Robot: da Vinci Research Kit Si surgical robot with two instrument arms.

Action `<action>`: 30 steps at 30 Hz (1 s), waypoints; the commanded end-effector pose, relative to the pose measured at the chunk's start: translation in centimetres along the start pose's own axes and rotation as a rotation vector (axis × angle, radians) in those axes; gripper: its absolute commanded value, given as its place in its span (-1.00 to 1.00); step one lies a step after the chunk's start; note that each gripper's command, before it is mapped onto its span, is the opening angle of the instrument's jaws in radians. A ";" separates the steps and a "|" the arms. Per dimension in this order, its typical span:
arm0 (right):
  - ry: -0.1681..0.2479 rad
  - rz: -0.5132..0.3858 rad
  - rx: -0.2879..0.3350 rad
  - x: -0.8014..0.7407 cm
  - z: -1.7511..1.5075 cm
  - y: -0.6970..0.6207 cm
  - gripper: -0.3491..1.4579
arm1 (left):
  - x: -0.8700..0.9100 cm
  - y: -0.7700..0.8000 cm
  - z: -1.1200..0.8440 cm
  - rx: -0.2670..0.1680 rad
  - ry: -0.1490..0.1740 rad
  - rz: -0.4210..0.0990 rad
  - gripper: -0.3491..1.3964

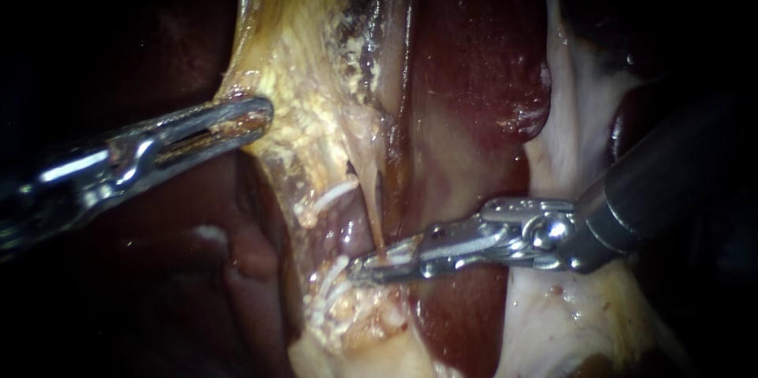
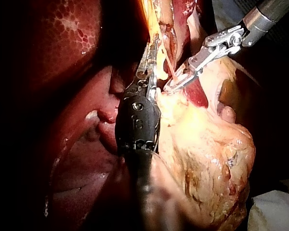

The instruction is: Going back first clip right tube

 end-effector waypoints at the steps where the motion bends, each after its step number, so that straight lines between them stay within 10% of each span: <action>1: 0.000 0.000 0.000 0.00 0.00 0.00 -1.00 | 0.00 0.00 0.00 0.000 0.000 0.000 -1.00; 5: 0.003 0.000 0.013 0.00 0.00 -0.01 -0.98 | 0.00 -0.01 -0.01 0.000 -0.001 0.000 -1.00; 11: 0.050 0.000 -0.006 0.00 0.00 -0.02 -0.04 | 0.01 -0.01 -0.01 0.000 -0.001 0.000 -1.00; 30: 0.090 -0.238 -0.048 -0.02 -0.24 -0.10 0.05 | 0.01 0.00 -0.03 0.000 0.000 0.001 -1.00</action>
